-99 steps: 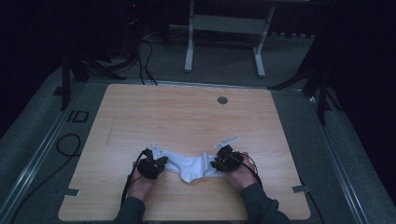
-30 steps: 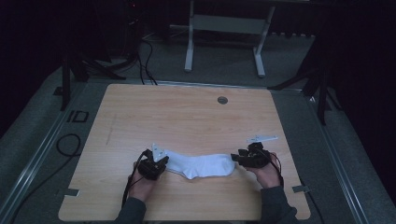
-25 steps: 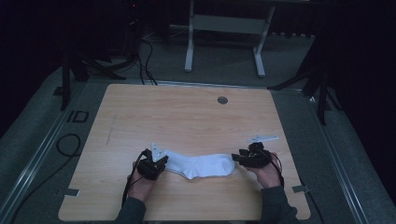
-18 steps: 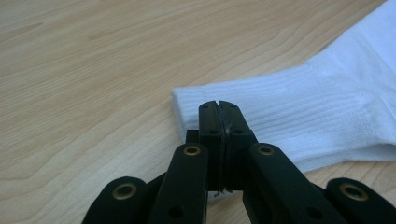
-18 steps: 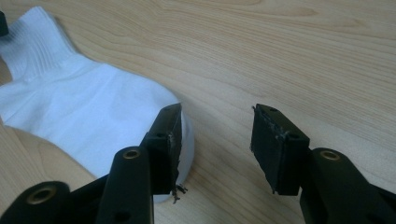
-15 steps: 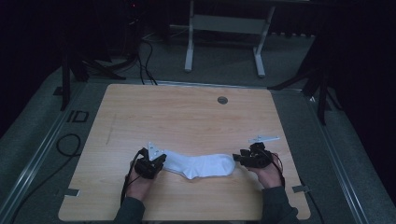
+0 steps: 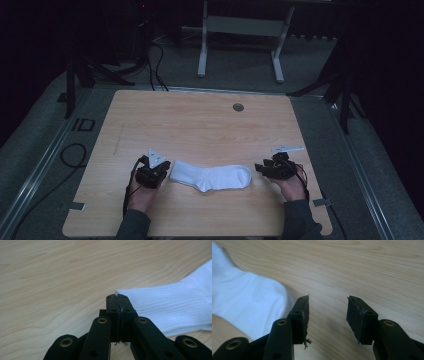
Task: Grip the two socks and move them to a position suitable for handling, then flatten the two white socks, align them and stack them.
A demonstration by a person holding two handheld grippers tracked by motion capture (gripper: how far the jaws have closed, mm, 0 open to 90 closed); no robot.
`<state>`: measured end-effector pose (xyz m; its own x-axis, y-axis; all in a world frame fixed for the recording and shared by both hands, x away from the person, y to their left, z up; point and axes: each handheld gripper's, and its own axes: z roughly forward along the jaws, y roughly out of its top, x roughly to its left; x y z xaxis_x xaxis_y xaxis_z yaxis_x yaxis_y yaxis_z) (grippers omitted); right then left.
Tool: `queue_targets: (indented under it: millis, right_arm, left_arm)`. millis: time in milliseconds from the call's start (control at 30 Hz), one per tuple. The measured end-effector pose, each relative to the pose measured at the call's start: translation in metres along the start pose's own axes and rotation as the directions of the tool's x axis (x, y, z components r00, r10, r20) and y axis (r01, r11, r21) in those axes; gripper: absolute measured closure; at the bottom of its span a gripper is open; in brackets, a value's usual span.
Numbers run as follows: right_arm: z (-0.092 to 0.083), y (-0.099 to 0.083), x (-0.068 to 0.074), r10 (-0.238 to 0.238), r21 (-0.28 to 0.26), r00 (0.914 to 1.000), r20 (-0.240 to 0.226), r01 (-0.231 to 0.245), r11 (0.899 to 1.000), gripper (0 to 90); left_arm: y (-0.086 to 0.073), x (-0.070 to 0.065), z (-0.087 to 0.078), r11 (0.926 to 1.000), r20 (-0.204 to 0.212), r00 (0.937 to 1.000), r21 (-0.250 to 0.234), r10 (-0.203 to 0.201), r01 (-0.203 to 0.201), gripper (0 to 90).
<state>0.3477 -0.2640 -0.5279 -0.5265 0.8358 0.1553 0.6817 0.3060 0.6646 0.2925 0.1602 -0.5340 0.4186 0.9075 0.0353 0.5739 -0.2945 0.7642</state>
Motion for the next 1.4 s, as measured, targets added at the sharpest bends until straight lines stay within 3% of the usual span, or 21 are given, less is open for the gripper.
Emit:
queue_targets:
  millis: [167,233,400,1400]
  right_arm:
    - [0.004,-0.005,-0.01,-0.01,0.014,0.9953,0.096,0.008,1.0,51.3]
    - [0.006,-0.009,-0.015,-0.015,0.016,0.9904,0.137,0.012,1.0,50.9]
    - [0.011,-0.015,-0.024,-0.008,0.008,0.9786,0.205,0.007,1.0,50.4]
    - [0.013,-0.017,-0.023,-0.024,-0.016,0.9771,0.211,0.028,0.999,50.1]
  left_arm:
    - [-0.005,0.017,0.0,0.9986,-0.063,0.9975,0.039,-0.034,0.036,83.6]
    - [-0.007,0.025,0.002,0.9967,-0.081,0.9946,0.043,-0.066,0.069,81.6]
    - [-0.011,0.036,0.01,0.9924,-0.116,0.9884,0.063,-0.098,0.106,77.6]
    - [-0.011,0.033,0.015,0.9929,-0.104,0.9909,0.074,-0.085,0.093,76.1]
